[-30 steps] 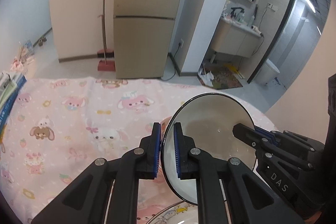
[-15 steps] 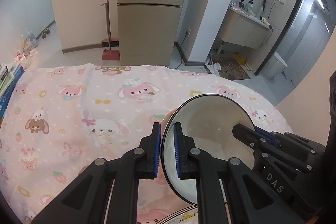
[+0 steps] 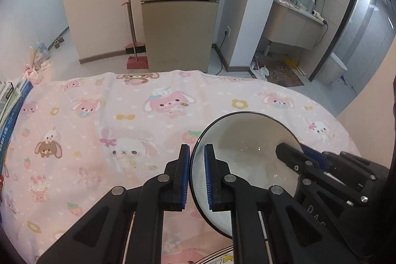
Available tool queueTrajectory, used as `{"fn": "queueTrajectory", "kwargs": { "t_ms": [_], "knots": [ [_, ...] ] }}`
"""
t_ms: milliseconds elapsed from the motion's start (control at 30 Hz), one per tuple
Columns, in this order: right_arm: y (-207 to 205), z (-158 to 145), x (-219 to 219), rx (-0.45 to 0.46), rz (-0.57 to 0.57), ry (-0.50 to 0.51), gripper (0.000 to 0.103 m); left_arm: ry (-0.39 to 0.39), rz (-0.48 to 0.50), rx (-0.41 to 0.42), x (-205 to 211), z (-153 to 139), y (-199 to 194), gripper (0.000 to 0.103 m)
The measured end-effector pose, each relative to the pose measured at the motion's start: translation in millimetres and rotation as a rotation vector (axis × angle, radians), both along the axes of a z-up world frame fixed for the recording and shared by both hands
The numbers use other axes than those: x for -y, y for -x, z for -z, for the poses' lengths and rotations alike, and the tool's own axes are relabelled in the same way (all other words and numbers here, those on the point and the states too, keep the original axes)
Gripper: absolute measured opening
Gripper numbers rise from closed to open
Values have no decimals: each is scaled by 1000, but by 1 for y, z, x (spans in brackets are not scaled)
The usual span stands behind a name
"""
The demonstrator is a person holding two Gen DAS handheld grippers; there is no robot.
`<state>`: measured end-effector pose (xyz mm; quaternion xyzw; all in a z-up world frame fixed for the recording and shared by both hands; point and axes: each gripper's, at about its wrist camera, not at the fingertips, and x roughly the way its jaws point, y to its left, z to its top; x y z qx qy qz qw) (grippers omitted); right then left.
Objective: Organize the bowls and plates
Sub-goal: 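Lift the white bowl with both grippers and carry it over the pink bowls, then lower the white bowl into the nested pink bowls and open both grippers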
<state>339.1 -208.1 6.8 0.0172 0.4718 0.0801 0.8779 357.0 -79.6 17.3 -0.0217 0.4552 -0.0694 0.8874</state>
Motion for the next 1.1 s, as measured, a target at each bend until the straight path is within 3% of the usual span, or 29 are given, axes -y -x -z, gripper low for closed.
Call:
{"fn": "queueTrajectory", "kwargs": {
  "t_ms": [200,567,700,1000,1067,1100],
  "knots": [
    [-1,2,0,2,4,32,10,12,-3,-38,-2,9,-5,11],
    [-2,1,-8,0,-9,74,12,30,-1,-20,-9,-1,-4,11],
    [-2,0,-10,3,-12,81,13,93,36,-22,-8,-7,0,11],
    [4,-18,6,20,-19,-13,14,33,-45,49,-14,-30,11,11],
    [7,-24,9,30,-28,-49,14,16,-75,104,-21,-45,19,11],
    [9,-28,10,34,-33,-64,14,26,-85,128,-25,-51,23,17]
  ]
}}
